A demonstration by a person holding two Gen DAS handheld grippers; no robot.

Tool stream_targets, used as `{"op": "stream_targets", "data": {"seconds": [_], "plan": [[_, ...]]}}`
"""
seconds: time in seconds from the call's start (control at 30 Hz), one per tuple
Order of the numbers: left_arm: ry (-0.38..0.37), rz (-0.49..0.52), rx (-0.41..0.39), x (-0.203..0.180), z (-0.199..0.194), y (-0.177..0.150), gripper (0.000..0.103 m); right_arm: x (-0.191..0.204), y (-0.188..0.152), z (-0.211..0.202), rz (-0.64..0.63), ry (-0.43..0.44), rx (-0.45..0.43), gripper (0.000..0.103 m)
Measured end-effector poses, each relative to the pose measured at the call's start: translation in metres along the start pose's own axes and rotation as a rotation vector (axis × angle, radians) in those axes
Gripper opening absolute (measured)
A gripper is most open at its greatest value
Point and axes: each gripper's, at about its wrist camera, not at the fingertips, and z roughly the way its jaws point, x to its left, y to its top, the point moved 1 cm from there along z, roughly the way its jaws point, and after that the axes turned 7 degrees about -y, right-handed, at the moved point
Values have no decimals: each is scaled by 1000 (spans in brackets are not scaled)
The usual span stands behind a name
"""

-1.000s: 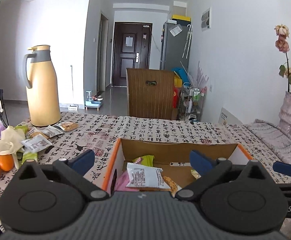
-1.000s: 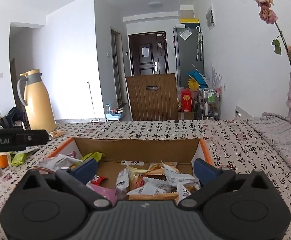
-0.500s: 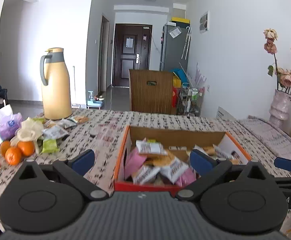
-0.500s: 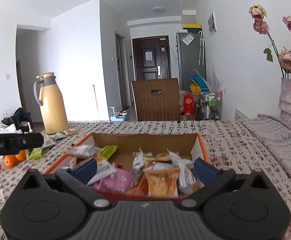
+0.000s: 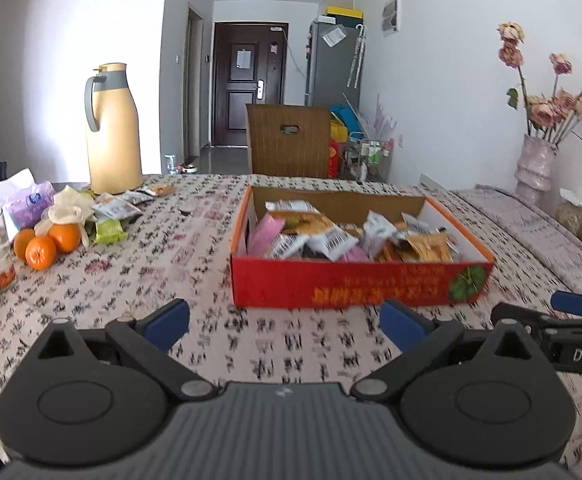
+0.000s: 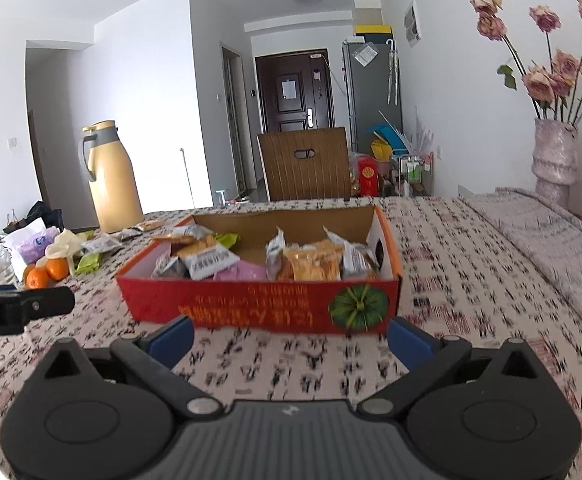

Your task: Organize snacks

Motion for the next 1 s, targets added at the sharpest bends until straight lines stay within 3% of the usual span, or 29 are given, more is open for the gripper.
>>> {"op": "stream_targets", "data": {"seconds": [0.4, 1.0], "plan": [[-32, 17, 54, -6, -6, -31, 103, -3, -27, -15, 4, -22, 46, 103], [-49, 18, 53, -7, -9, -33, 103, -6, -31, -21, 11, -46, 49, 103]]}}
